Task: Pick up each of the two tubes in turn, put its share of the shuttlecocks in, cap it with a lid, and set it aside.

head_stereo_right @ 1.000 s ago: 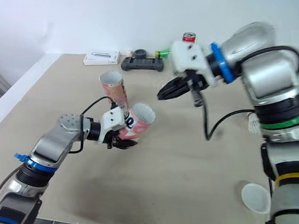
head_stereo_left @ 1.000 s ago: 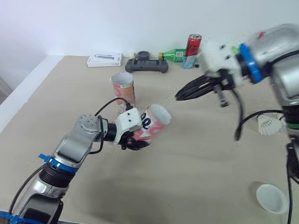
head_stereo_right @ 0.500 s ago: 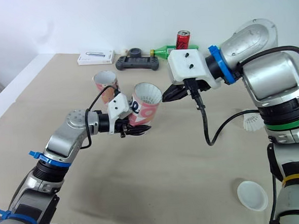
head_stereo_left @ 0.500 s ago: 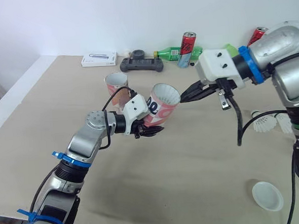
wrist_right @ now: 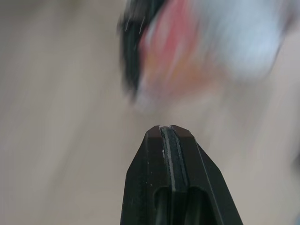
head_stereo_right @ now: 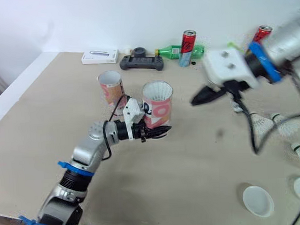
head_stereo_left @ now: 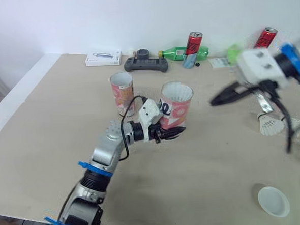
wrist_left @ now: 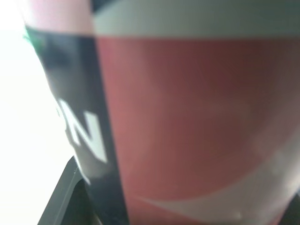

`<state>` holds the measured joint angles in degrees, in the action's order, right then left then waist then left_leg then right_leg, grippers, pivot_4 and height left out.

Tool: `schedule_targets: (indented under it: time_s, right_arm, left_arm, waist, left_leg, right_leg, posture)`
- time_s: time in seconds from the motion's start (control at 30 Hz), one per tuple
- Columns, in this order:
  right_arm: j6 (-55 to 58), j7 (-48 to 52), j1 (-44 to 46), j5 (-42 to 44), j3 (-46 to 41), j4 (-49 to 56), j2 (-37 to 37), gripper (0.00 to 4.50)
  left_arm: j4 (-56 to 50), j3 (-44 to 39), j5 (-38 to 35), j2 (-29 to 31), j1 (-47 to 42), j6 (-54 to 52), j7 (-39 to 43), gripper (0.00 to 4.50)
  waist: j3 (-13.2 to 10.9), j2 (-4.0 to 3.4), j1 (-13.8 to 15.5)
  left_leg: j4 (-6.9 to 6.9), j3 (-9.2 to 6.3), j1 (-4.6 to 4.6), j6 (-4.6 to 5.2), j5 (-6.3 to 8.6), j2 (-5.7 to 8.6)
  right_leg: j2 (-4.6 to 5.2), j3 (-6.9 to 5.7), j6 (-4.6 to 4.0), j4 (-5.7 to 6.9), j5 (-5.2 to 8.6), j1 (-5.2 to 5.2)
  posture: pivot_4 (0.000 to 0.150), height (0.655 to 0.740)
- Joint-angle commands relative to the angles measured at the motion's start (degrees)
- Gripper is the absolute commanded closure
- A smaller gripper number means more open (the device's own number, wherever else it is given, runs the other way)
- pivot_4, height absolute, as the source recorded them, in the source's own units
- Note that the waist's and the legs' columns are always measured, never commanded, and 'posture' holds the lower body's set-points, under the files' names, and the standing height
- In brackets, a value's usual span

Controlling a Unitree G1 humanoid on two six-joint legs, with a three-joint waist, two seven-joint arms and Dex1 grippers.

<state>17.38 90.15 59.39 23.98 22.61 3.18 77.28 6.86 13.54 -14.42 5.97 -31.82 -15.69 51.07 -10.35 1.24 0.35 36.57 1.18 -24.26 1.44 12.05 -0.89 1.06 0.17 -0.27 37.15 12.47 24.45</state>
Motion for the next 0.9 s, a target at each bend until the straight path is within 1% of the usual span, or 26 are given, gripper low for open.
schedule_targets:
  time_s: [0.03,0.07,0.17,0.2,0.27,0.3,0.33,0.37,0.4,0.43,0.47,0.5,0.6,0.67,0.77,0.83,0.9]
  right_arm:
    - [-2.3,2.3,-8.7,4.1,-4.1,3.6,8.7,4.45]
    - [-2.8,2.3,-11.6,4.2,-5.1,3.9,10.9,4.45]
    - [-5.0,2.3,-19.6,3.8,-8.0,4.0,16.4,3.62]
    - [-5.8,2.3,-22.0,3.6,-9.0,3.8,17.8,3.26]
    - [-6.5,1.5,-29.8,3.7,-11.9,4.1,20.5,2.35]
    - [-6.7,0.4,-33.6,3.7,-13.1,4.4,21.4,2.0]
    - [-6.7,-0.8,-37.5,3.9,-14.2,4.9,22.1,1.85]
    - [-6.2,-1.9,-41.6,3.9,-16.3,5.7,22.0,1.29]
    - [-5.8,-2.7,-45.2,3.6,-18.4,6.3,21.8,0.9]
    - [-5.4,-3.0,-48.5,2.9,-20.9,6.8,21.3,0.35]
    - [-5.4,-3.3,-51.7,1.5,-23.4,7.0,20.6,0.1]
    - [-5.3,-3.1,-54.6,-0.1,-26.5,7.4,19.5,0.03]
    - [-4.9,-3.1,-65.0,-5.6,-35.2,9.0,14.1,0.03]
    - [-5.2,-3.0,-70.5,-9.1,-39.4,10.1,10.7,0.03]
    - [-6.0,-4.6,-74.5,-12.9,-40.6,10.3,7.5,0.03]
    - [-7.2,-5.8,-76.0,-15.3,-39.8,9.9,6.2,0.03]
    - [-8.0,-7.4,-76.1,-17.1,-38.0,9.0,4.9,0.03]
  left_arm:
    - [1.7,0.2,0.8,-2.0,2.8,7.4,-1.5,2.0]
    - [2.4,0.6,1.2,-2.4,3.7,8.7,-1.7,2.0]
    - [4.4,1.8,2.7,-3.0,5.6,12.2,-2.2,2.0]
    - [5.1,2.3,3.3,-3.0,6.1,13.3,-2.2,2.0]
    - [7.6,3.4,5.0,-3.0,6.6,16.1,-2.4,2.0]
    - [8.6,3.8,5.5,-3.2,6.7,17.0,-2.5,2.0]
    - [9.4,4.0,5.8,-3.5,6.8,17.6,-2.7,2.0]
    - [10.2,4.3,6.3,-3.6,6.9,18.6,-3.0,2.0]
    - [10.6,4.5,6.5,-3.8,7.1,19.3,-3.2,2.0]
    - [10.8,4.5,6.5,-4.0,7.3,19.5,-3.3,2.0]
    - [10.9,4.4,6.2,-4.3,7.6,19.7,-3.4,2.0]
    - [10.9,4.4,6.0,-4.4,7.8,19.8,-3.5,2.0]
    - [13.7,3.6,6.4,-5.1,8.3,21.9,-4.8,2.0]
    - [15.8,3.5,7.0,-5.0,8.2,23.8,-5.2,2.0]
    - [16.9,3.4,6.8,-5.0,7.9,24.2,-5.1,2.0]
    - [17.1,3.5,6.8,-4.9,7.7,24.4,-4.9,2.0]
    - [17.3,3.3,6.6,-4.9,7.5,24.3,-4.7,2.0]
  waist:
    - [0.0,-0.04,-0.2]
    - [0.0,-0.08,-0.2]
    - [0.0,-0.18,-0.1]
    - [0.0,-0.23,-0.1]
    - [0.0,-0.27,-0.2]
    - [0.0,-0.27,-0.1]
    - [0.1,-0.32,0.0]
    - [0.1,-0.26,0.0]
    - [0.1,-0.31,0.1]
    - [0.1,-0.36,0.1]
    - [0.2,-0.42,0.1]
    - [0.2,-0.43,0.0]
    - [0.2,-0.39,0.2]
    - [0.2,-0.35,0.2]
    - [0.2,-0.27,0.1]
    - [0.1,-0.18,0.0]
    - [0.1,-0.13,-0.1]
  left_leg:
    - [0.0,0.14,0.07,0.03,0.02,-0.04]
    - [0.02,0.26,0.14,0.03,0.02,-0.14]
    - [0.04,0.38,0.21,-0.04,-0.02,-0.18]
    - [0.04,0.39,0.22,-0.07,-0.04,-0.18]
    - [0.06,0.44,0.27,-0.12,-0.07,-0.2]
    - [0.07,0.45,0.3,-0.17,-0.1,-0.21]
    - [0.09,0.44,0.32,-0.2,-0.12,-0.28]
    - [0.09,0.44,0.38,-0.23,-0.14,-0.21]
    - [0.12,0.46,0.44,-0.24,-0.14,-0.25]
    - [0.12,0.46,0.45,-0.24,-0.14,-0.25]
    - [0.13,0.46,0.47,-0.24,-0.14,-0.24]
    - [0.13,0.46,0.48,-0.24,-0.14,-0.19]
    - [0.19,0.46,0.48,-0.24,-0.14,-0.12]
    - [0.26,0.44,0.48,-0.24,-0.14,-0.07]
    - [0.29,0.42,0.52,-0.24,-0.14,0.06]
    - [0.31,0.4,0.61,-0.24,-0.14,0.13]
    - [0.3,0.41,0.91,-0.26,-0.13,0.16]
  right_leg:
    - [0.03,0.07,-0.03,0.01,-0.02,0.0]
    - [-0.02,0.12,-0.08,0.05,-0.08,0.02]
    - [-0.25,0.05,-0.12,0.05,-0.15,-0.06]
    - [-0.26,0.05,-0.14,0.05,-0.17,-0.06]
    - [-0.3,0.1,-0.36,0.05,-0.11,-0.07]
    - [-0.3,0.1,-0.37,0.05,-0.13,-0.1]
    - [-0.31,0.13,-0.38,0.05,-0.18,-0.1]
    - [-0.28,0.11,-0.38,0.05,-0.17,-0.23]
    - [-0.3,0.11,-0.37,0.04,-0.17,-0.28]
    - [-0.24,0.15,-0.33,0.05,-0.2,-0.28]
    - [-0.23,0.19,-0.31,0.05,-0.21,-0.29]
    - [-0.21,0.25,-0.26,0.05,-0.24,-0.28]
    - [-0.2,0.36,-0.13,0.03,-0.31,-0.32]
    - [-0.19,0.31,-0.06,-0.02,-0.33,-0.41]
    - [-0.15,0.29,0.02,-0.07,-0.36,-0.49]
    - [-0.1,0.31,0.05,-0.08,-0.38,-0.58]
    - [-0.06,0.34,0.06,-0.1,-0.38,-0.82]
  posture:
    - [0.15,0.74]
    - [0.15,0.74]
    - [0.15,0.74]
    - [0.15,0.74]
    - [0.15,0.74]
    - [0.15,0.74]
    - [0.15,0.74]
    - [0.15,0.74]
    - [0.15,0.74]
    - [0.15,0.74]
    - [0.15,0.74]
    - [0.15,0.74]
    - [0.15,0.74]
    - [0.15,0.74]
    - [0.15,0.74]
    - [0.15,0.74]
    - [0.15,0.74]
